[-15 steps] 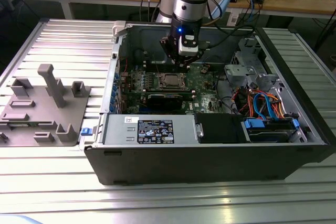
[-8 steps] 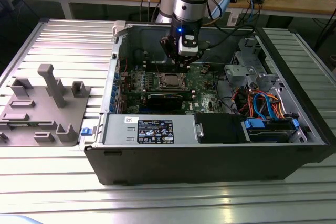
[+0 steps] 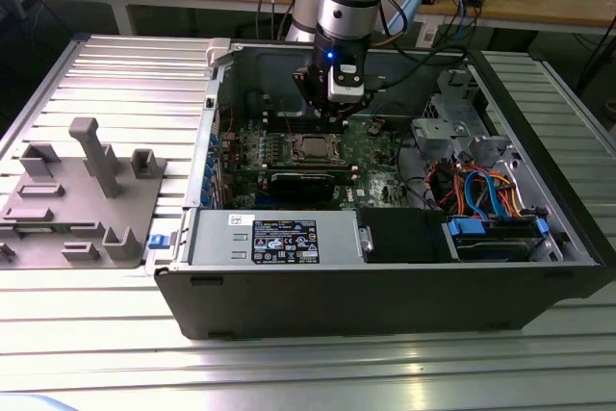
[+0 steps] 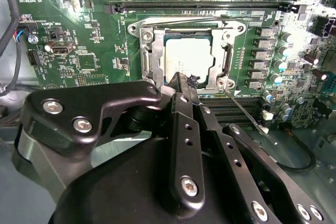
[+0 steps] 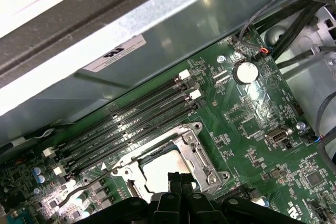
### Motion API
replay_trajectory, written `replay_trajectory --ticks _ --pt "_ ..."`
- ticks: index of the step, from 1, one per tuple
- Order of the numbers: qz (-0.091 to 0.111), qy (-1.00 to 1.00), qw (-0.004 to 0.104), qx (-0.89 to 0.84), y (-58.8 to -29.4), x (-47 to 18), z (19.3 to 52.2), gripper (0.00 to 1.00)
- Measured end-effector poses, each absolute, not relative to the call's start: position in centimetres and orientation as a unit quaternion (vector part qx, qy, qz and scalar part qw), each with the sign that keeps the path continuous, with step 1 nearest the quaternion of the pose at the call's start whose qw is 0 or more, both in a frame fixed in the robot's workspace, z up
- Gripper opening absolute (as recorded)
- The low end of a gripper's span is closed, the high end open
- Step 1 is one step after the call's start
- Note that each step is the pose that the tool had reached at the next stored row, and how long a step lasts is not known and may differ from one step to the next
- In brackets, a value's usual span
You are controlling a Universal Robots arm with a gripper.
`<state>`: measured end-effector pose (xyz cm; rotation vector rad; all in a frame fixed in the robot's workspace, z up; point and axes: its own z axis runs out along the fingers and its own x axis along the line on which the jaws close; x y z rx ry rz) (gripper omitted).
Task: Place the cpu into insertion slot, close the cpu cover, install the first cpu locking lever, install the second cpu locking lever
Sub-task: 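Install the first cpu locking lever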
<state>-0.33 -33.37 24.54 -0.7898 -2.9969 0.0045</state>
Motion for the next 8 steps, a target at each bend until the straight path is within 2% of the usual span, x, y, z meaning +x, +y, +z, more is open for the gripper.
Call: replay_trajectory --ticks 8 --pt "0.001 -0.968 0.021 -0.251 -33.37 -0.33 24.54 0.11"
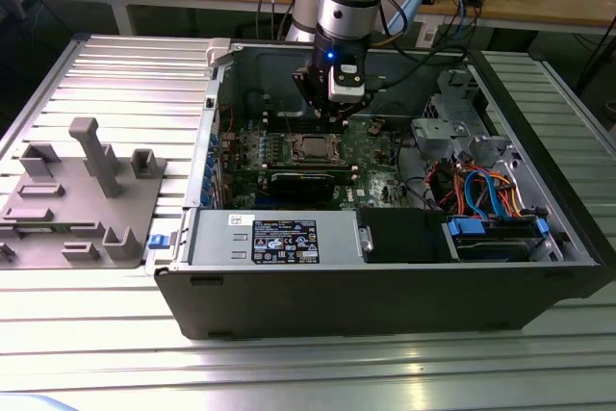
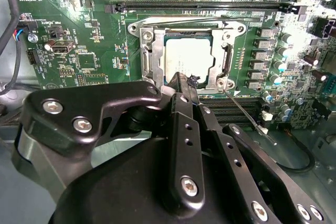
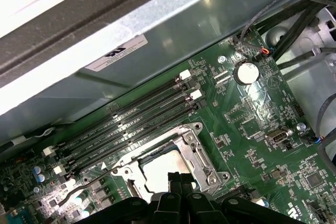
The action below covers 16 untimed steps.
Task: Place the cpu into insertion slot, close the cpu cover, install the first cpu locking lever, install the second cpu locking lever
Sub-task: 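Install the first cpu locking lever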
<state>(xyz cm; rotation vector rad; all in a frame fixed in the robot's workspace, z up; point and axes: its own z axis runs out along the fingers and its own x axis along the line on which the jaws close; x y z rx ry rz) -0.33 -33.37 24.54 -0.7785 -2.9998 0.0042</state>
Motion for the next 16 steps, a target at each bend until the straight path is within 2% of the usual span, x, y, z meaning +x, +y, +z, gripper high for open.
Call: replay_trajectory --ticks 16 --pt "0.001 -0.97 0.021 -0.243 -33.39 -0.34 24.54 0.11"
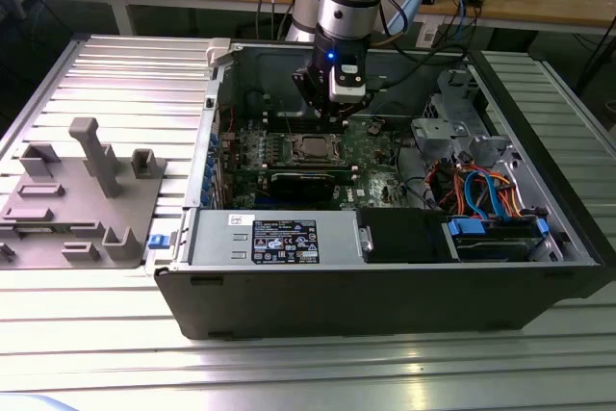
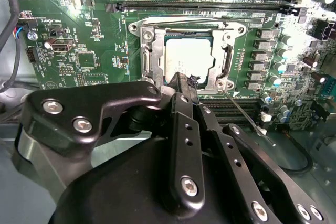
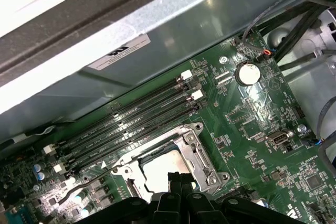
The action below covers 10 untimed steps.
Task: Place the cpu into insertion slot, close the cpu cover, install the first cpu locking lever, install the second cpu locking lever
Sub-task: 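Install the first cpu locking lever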
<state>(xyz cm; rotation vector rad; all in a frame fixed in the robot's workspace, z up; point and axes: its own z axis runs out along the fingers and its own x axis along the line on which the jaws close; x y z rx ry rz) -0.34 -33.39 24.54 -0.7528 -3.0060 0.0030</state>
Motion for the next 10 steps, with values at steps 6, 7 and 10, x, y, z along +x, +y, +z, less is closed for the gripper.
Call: replay_trajectory --ticks 6,7,10 --pt "0.001 -0.972 0.021 -0.233 -33.39 -0.34 24.54 0.11" --pt "0.001 -0.973 0.021 -0.23 -33.39 -0.33 24.54 0.11" --pt "0.001 -0.974 0.021 -0.227 -33.4 -0.34 24.52 0.11"
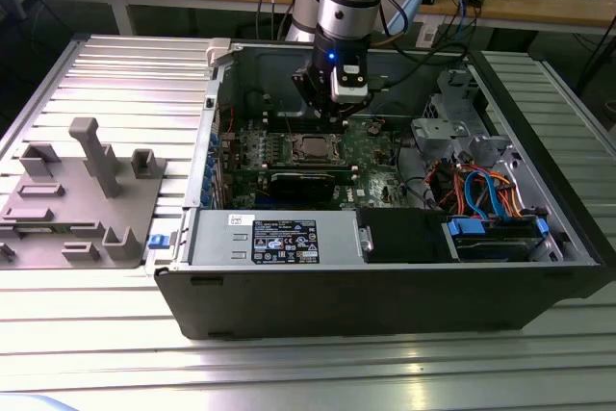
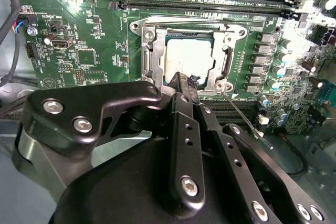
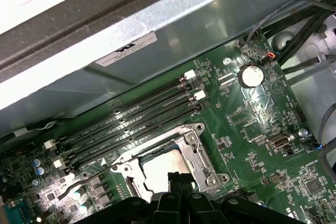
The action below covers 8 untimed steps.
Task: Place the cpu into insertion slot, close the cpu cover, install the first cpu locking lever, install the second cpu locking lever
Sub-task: 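Install the first cpu locking lever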
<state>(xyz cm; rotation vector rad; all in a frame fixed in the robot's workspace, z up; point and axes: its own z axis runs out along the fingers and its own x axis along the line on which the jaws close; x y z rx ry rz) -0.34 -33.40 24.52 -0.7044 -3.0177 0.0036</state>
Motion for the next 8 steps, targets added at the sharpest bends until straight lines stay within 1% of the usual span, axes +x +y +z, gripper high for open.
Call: replay_trajectory --ticks 8 --pt "0.001 -0.974 0.021 -0.224 -33.39 -0.33 24.51 0.11"
